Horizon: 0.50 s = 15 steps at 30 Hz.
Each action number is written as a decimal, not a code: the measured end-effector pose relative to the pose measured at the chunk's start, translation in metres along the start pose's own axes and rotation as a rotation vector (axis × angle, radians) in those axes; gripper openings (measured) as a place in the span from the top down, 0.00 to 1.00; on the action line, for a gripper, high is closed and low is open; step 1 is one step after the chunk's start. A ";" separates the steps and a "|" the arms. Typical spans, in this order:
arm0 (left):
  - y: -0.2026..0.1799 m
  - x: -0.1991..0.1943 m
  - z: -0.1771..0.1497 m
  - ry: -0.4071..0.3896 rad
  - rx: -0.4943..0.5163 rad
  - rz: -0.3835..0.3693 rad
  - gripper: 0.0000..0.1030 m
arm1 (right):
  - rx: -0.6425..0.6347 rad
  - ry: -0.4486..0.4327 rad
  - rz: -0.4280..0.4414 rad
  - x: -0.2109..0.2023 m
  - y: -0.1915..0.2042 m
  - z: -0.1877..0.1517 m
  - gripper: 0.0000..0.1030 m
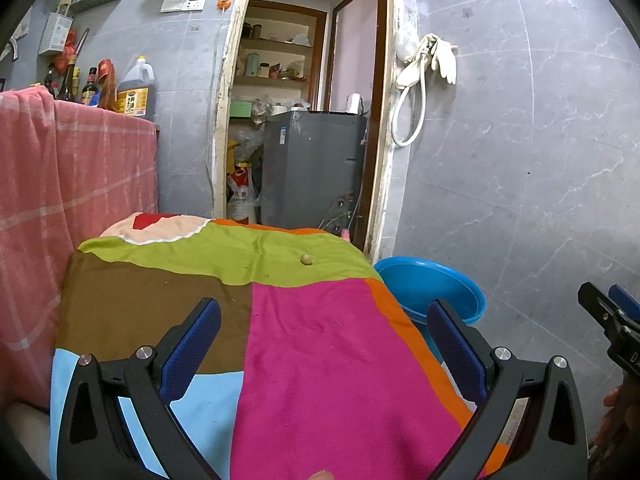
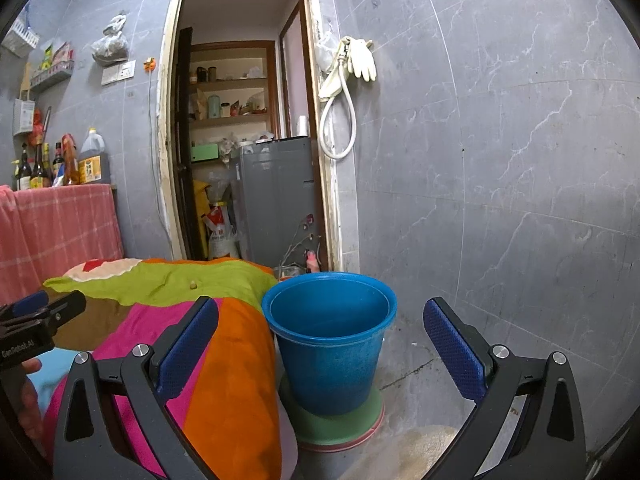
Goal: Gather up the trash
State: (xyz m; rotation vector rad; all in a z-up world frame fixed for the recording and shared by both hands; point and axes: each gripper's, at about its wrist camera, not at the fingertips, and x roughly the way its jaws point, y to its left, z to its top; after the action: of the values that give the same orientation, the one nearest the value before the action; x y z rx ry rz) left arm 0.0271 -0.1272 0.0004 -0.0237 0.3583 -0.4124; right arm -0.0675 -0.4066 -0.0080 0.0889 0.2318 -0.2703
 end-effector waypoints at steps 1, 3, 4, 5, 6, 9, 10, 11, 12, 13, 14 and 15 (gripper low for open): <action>0.000 0.000 0.000 -0.001 0.000 0.001 0.02 | 0.000 -0.001 0.000 0.000 0.000 0.000 0.00; 0.000 0.000 0.000 -0.001 -0.001 0.001 0.02 | -0.001 -0.001 -0.001 0.000 0.000 0.000 0.00; 0.000 0.000 0.000 -0.001 -0.002 0.001 0.02 | -0.001 -0.001 -0.001 0.000 0.001 0.000 0.00; 0.001 0.000 0.000 0.000 -0.001 0.001 0.02 | -0.001 -0.001 -0.001 -0.001 0.001 0.000 0.00; 0.001 0.000 0.000 0.000 -0.001 0.002 0.02 | 0.000 0.000 0.000 0.000 0.001 0.000 0.00; 0.001 -0.001 0.000 0.000 -0.003 0.003 0.02 | 0.000 -0.001 -0.002 -0.001 0.001 0.000 0.00; 0.001 -0.001 0.000 -0.001 -0.003 0.003 0.02 | 0.000 -0.001 -0.002 -0.001 0.001 0.000 0.00; 0.001 -0.001 0.001 -0.002 -0.003 0.002 0.02 | 0.000 -0.001 -0.001 -0.001 0.001 0.000 0.00; 0.001 -0.001 0.000 -0.002 -0.002 0.003 0.02 | -0.001 -0.001 -0.001 -0.001 0.001 0.000 0.00; 0.000 -0.001 0.000 -0.002 -0.003 0.004 0.02 | -0.001 -0.001 -0.002 -0.001 0.001 0.000 0.00; 0.000 -0.001 0.000 -0.001 -0.003 0.004 0.02 | 0.000 -0.001 -0.001 -0.001 0.001 0.000 0.00; 0.001 -0.001 0.000 -0.001 -0.003 0.003 0.02 | 0.001 0.001 -0.001 0.000 0.001 0.000 0.00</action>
State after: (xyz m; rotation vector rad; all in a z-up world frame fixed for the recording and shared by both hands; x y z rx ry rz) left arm 0.0267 -0.1263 0.0008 -0.0264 0.3578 -0.4087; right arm -0.0676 -0.4057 -0.0080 0.0900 0.2323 -0.2716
